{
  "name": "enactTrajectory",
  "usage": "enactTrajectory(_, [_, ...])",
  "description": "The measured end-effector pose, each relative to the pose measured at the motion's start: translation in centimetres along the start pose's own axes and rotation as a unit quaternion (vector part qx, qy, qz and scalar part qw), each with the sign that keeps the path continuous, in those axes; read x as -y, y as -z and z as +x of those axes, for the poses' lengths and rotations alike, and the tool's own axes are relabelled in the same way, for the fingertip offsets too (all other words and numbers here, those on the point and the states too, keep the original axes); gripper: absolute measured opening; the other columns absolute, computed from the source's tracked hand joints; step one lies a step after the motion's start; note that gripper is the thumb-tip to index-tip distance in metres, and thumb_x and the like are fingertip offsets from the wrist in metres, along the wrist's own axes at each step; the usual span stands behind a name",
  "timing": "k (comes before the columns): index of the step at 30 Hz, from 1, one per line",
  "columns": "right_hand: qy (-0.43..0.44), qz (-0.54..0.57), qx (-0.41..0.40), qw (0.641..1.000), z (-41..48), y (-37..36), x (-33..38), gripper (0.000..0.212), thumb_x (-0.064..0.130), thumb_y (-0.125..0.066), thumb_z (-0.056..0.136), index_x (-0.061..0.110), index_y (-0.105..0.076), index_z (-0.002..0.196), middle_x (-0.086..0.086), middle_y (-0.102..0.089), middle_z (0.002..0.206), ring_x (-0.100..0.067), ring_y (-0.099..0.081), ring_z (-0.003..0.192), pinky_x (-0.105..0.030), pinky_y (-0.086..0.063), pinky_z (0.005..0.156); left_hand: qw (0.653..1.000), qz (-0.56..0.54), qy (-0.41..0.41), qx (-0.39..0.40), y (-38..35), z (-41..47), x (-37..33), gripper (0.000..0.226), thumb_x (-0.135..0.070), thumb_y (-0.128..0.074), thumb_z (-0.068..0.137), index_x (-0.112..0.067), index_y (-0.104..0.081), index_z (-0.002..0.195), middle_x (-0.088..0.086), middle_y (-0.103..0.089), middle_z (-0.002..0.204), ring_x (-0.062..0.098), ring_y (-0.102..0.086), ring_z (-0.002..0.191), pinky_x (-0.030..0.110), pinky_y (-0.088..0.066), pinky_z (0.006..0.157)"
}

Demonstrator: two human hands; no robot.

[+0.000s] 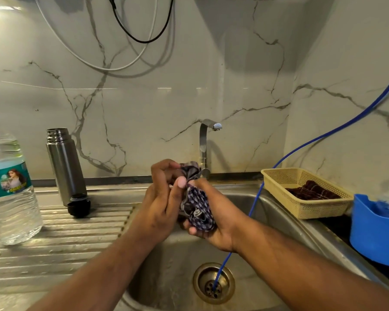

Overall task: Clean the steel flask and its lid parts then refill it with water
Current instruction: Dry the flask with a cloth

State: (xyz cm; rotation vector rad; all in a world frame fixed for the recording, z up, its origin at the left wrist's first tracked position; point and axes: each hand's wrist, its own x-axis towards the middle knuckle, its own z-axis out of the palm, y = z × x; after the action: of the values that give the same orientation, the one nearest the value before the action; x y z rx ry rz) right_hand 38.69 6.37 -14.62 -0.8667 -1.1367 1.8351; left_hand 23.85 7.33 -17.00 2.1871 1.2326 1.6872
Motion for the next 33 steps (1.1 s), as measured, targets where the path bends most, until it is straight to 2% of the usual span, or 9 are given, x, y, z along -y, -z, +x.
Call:
enactTrajectory(3, [0.134,-0.079,-0.087,0.984,0.2,-0.2,0.2,0.038,0.047,-0.061,0.096,0.017,-0.065,0.119,-0.005,-0.075,0.096,-0.021,-0.074,0.078,-0.029,-0.054,0.051,0.996,-0.021,0.083,-0.013,0.4,0.3,-0.4,0.051,-0.079,-0.036,0.089,-0.034,-0.038,0.114,-0.008,-0.055,0.109,0.003,-0.058,0.101,0.015,-0.045,0.081])
enactTrajectory(8, [0.399,-0.392,-0.213,0.801,0.3,2.0,0.7,0.036,0.045,-0.069,0.087,0.033,-0.054,0.118,0.015,-0.067,0.104,0.004,-0.065,0.095,-0.006,-0.048,0.073,0.955,-0.212,0.187,0.094,1.4,0.7,-1.5,0.044,-0.053,-0.049,0.1,-0.018,-0.075,0.1,0.005,-0.077,0.096,0.021,-0.072,0.094,0.036,-0.057,0.085])
enactTrajectory(11, [0.437,-0.442,-0.205,0.756,0.6,2.4,0.3,0.041,0.046,-0.065,0.081,0.035,-0.053,0.118,0.013,-0.062,0.105,-0.002,-0.061,0.097,-0.011,-0.047,0.078,0.938,-0.273,0.192,0.096,1.2,0.6,-2.2,0.033,-0.036,-0.05,0.097,-0.017,-0.077,0.099,0.007,-0.078,0.097,0.015,-0.071,0.092,0.026,-0.056,0.083])
enactTrajectory(17, [0.444,-0.439,-0.178,0.761,0.3,2.1,0.1,0.04,0.037,-0.072,0.086,0.037,-0.053,0.121,0.014,-0.064,0.11,0.003,-0.062,0.101,-0.006,-0.046,0.081,0.951,-0.247,0.151,0.113,0.9,0.4,-2.3,0.032,-0.026,-0.046,0.103,-0.016,-0.072,0.117,-0.002,-0.078,0.109,0.008,-0.07,0.106,0.014,-0.052,0.085])
enactTrajectory(21, [0.249,-0.113,-0.099,0.957,0.2,1.2,1.0,0.026,0.036,-0.065,0.096,0.02,-0.064,0.117,-0.001,-0.077,0.103,-0.013,-0.074,0.091,-0.038,-0.06,0.082,0.977,-0.127,0.038,0.165,1.8,0.4,-1.1,0.039,-0.038,-0.042,0.108,-0.011,-0.07,0.105,0.005,-0.072,0.096,0.021,-0.067,0.094,0.035,-0.053,0.081])
enactTrajectory(23, [0.11,0.06,-0.016,0.992,-0.2,1.3,2.0,0.035,0.04,-0.06,0.097,0.008,-0.066,0.112,-0.011,-0.076,0.096,-0.024,-0.073,0.078,-0.036,-0.062,0.065,0.983,-0.051,-0.009,0.177,2.1,0.6,-0.5,0.04,-0.046,-0.044,0.103,-0.014,-0.069,0.104,-0.002,-0.068,0.095,0.018,-0.062,0.093,0.033,-0.05,0.079])
enactTrajectory(26, [0.044,0.082,-0.004,0.996,-0.7,1.9,3.0,0.035,0.041,-0.061,0.096,0.007,-0.067,0.103,-0.014,-0.073,0.09,-0.024,-0.07,0.068,-0.03,-0.059,0.052,0.979,-0.036,-0.02,0.199,1.9,0.8,-0.4,0.032,-0.043,-0.05,0.104,-0.021,-0.072,0.111,-0.006,-0.07,0.106,0.017,-0.062,0.107,0.027,-0.048,0.087])
enactTrajectory(29, [0.139,-0.071,-0.066,0.986,-0.3,2.4,2.9,0.036,0.039,-0.064,0.096,0.009,-0.065,0.115,-0.01,-0.076,0.098,-0.025,-0.075,0.082,-0.034,-0.061,0.06,0.952,-0.191,0.097,0.22,1.8,0.4,-1.1,0.038,-0.047,-0.051,0.102,-0.018,-0.074,0.114,0.003,-0.073,0.114,0.02,-0.063,0.115,0.039,-0.044,0.102])
enactTrajectory(33, [0.379,-0.458,-0.133,0.793,-0.4,2.8,2.3,0.028,0.036,-0.069,0.091,0.027,-0.063,0.117,0.01,-0.071,0.099,-0.001,-0.068,0.089,-0.009,-0.05,0.07,0.896,-0.35,0.211,0.175,1.3,0.2,-1.9,0.048,-0.045,-0.06,0.09,-0.003,-0.073,0.111,0.02,-0.073,0.111,0.031,-0.066,0.109,0.037,-0.051,0.097])
